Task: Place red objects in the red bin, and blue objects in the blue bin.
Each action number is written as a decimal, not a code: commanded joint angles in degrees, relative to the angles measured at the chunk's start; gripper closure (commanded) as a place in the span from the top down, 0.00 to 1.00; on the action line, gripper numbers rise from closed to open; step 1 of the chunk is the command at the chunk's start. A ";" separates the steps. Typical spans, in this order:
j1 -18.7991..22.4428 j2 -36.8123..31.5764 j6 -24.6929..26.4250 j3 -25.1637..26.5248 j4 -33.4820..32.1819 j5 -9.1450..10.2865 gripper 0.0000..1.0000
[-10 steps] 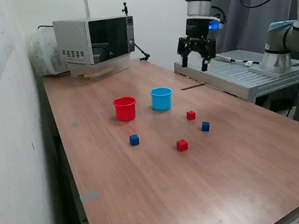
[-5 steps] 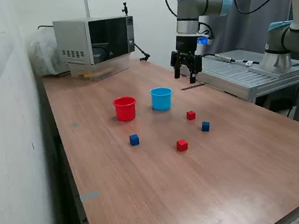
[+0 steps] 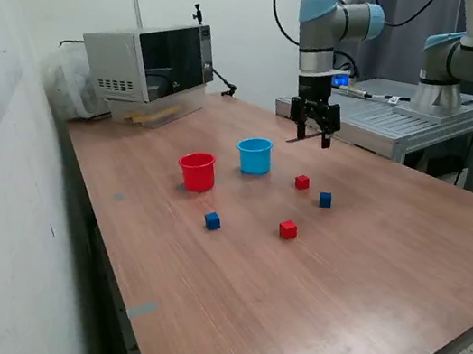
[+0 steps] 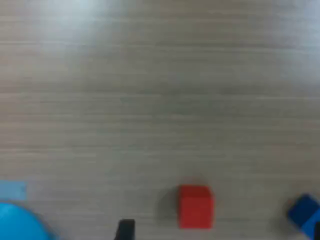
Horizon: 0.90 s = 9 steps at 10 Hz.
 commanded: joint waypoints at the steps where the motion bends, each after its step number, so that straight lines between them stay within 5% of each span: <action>1: 4.61 2.29 0.64 0.07 0.05 -0.01 1.00; 4: 6.03 6.24 1.96 -3.35 0.06 0.07 1.00; 9: 0.77 8.71 1.96 -6.61 -0.21 0.43 1.00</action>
